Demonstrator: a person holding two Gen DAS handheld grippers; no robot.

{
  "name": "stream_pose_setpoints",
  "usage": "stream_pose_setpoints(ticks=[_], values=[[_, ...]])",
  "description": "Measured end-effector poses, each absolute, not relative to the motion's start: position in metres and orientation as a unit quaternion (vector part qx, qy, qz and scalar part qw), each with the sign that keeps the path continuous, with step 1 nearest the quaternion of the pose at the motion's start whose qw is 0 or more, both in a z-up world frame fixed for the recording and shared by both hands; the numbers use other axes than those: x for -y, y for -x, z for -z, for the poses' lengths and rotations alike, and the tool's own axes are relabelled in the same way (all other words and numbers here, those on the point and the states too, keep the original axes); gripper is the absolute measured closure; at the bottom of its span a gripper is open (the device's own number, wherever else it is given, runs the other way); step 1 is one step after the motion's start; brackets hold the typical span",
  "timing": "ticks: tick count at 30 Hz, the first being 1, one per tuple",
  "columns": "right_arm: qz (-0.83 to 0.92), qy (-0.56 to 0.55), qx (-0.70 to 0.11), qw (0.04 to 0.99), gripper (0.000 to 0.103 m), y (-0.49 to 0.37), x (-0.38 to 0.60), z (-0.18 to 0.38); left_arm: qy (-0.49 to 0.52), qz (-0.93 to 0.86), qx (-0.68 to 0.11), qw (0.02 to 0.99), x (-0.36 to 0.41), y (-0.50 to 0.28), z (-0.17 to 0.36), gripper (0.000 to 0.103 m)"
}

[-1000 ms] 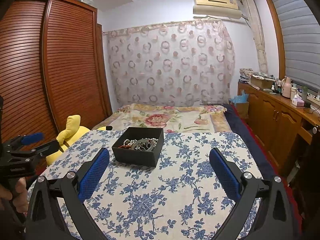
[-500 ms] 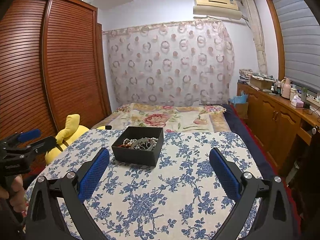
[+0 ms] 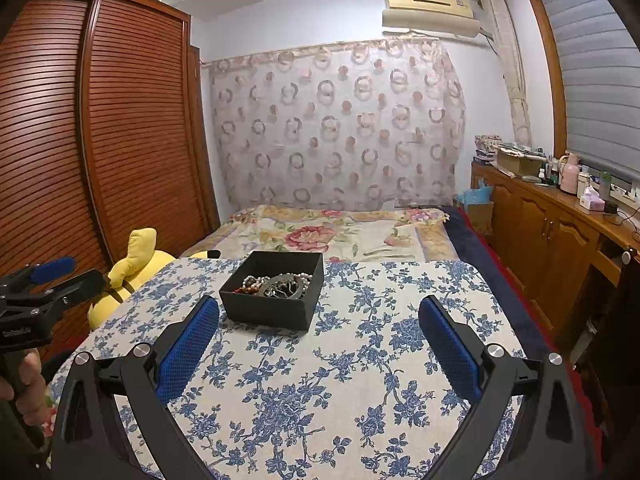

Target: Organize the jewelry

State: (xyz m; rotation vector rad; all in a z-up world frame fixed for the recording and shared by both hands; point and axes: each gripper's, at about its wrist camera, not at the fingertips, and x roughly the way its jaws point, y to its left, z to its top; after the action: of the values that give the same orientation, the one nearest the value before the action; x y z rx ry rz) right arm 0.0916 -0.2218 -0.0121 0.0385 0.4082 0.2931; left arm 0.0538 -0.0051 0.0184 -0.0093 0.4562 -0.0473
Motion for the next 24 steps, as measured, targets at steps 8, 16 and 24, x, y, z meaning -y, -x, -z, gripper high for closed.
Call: stream_pose_setpoints(ticks=[8,16,24], values=[[-0.146,-0.019,-0.202,0.968,0.002,-0.0917,0.2219,0.0125,0.004,0.023,-0.226,0.974,0.0050,-0.0537,-0.0182,0.007],[-0.145,-0.020,-0.202,0.968,0.002,-0.0921,0.2221,0.0130,0.004,0.023,-0.225,0.974,0.0051,-0.0535,-0.0179,0.007],[-0.145,-0.019,-0.202,0.968,0.002,-0.0913,0.2208,0.0123,0.004,0.023,-0.225,0.974,0.0048,-0.0532,-0.0183,0.007]])
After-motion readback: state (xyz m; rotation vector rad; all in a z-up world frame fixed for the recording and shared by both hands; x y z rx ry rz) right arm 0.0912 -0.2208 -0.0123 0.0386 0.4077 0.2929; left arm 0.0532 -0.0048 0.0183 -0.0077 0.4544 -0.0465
